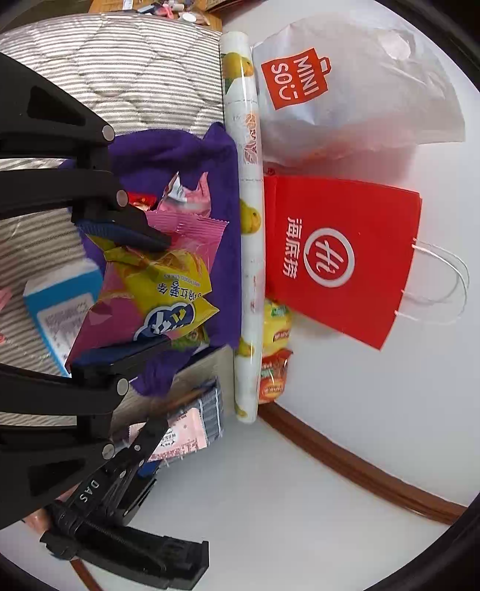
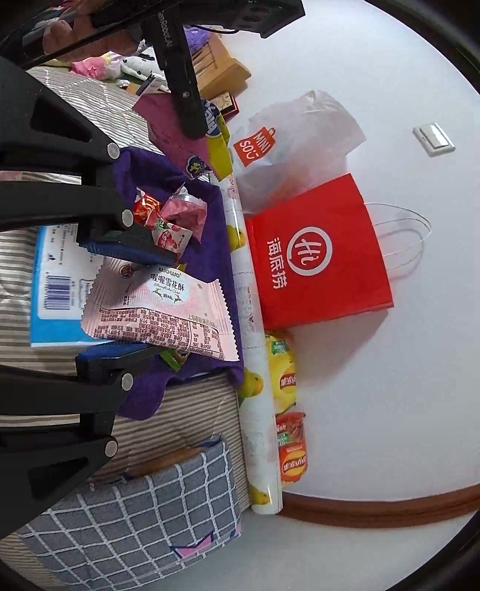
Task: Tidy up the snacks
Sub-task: 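Lift and carry the pink packet and chip bag toward the purple towel, then lower and release the pink packet and chip bag onto the purple towel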
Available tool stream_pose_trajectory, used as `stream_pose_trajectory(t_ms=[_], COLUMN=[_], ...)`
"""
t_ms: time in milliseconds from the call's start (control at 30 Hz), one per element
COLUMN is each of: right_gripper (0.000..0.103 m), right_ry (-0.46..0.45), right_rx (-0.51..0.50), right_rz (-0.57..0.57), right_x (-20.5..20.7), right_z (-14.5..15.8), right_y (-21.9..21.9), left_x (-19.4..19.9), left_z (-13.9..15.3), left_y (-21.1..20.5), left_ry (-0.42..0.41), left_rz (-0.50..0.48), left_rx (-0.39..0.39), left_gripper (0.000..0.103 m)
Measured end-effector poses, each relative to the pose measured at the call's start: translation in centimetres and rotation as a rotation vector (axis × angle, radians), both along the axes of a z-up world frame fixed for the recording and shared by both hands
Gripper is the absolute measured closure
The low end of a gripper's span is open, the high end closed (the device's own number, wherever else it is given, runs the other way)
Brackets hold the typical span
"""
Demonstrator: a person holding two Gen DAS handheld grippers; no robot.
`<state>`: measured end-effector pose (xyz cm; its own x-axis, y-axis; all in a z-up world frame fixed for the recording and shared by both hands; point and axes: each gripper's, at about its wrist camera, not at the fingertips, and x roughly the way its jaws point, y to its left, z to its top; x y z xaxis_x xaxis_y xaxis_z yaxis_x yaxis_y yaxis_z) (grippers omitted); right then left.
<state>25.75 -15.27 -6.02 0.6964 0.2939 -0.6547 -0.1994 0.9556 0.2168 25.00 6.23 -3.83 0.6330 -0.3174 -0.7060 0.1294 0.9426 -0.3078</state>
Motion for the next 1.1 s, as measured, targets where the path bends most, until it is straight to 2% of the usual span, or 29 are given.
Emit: stream_pose_trajectory(t_ms=[500,1100], right_gripper=[0.065,0.065], right_ry=[0.067,0.151], right_rx=[-0.007,-0.002], right_rz=[0.057,0.085], right_x=[5.3,9.0], right_z=[-3.7,-7.0], right_y=[2.5,3.7], left_x=[4.7,9.0], left_z=[-2.6,-6.1], left_y=[0.0,-0.5], left_ry=[0.055,0.147], left_rz=[-0.001,0.000], left_rx=[0.015,-0.008], left_gripper=[0.058,0.058])
